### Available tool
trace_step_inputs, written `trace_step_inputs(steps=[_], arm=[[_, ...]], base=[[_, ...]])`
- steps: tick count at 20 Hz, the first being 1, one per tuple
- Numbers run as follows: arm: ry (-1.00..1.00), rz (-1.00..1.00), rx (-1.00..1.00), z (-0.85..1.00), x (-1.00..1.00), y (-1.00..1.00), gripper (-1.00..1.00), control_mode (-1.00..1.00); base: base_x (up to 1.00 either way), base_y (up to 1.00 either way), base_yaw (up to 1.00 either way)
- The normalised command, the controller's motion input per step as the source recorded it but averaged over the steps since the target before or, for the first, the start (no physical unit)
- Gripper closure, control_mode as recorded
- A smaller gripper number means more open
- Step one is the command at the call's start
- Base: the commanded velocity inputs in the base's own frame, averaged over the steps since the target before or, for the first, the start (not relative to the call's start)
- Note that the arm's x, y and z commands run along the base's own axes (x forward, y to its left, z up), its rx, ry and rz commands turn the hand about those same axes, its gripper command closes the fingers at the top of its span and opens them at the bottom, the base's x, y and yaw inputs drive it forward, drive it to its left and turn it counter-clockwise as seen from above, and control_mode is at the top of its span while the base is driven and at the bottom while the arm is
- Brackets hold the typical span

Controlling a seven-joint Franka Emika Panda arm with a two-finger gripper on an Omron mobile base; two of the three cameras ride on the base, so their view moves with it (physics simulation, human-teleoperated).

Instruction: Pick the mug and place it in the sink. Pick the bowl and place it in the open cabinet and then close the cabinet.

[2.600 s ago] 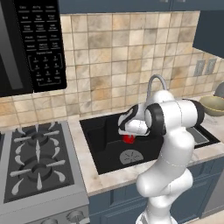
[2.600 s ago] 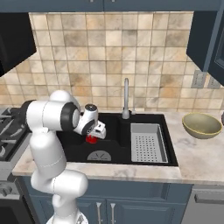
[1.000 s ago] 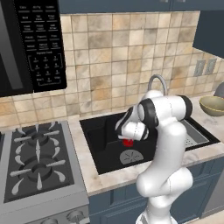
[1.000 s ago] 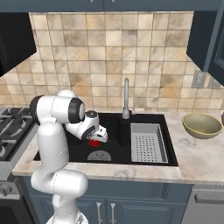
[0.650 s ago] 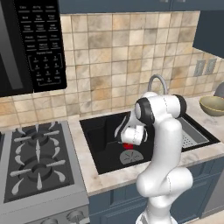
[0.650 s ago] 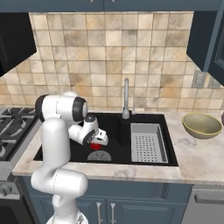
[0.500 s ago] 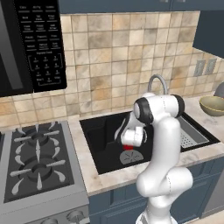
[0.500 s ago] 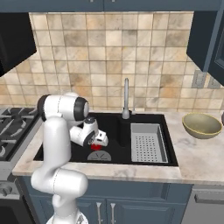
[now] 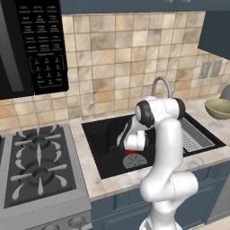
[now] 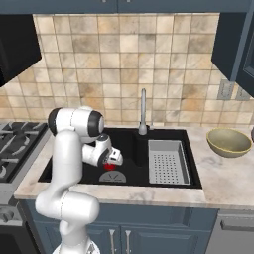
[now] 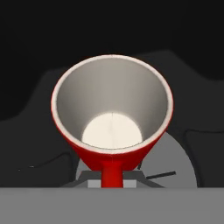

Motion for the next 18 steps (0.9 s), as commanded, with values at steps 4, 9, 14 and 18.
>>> trace_step_inputs(steps=[4, 9, 14, 18], arm=[[0.00, 0.00, 0.00, 0.00, 0.22, 0.00, 1.00, -1.00], [0.00, 0.00, 0.00, -0.07, 0.17, 0.00, 1.00, -1.00], [-0.02, 0.00, 0.00, -0.18, 0.08, 0.00, 1.00, -1.00], [-0.04, 0.00, 0.00, -0.22, 0.06, 0.00, 1.00, -1.00]], base=[[0.00, 0.00, 0.00], [0.00, 0.00, 0.00], [0.00, 0.00, 0.00], [0.00, 0.00, 0.00]])
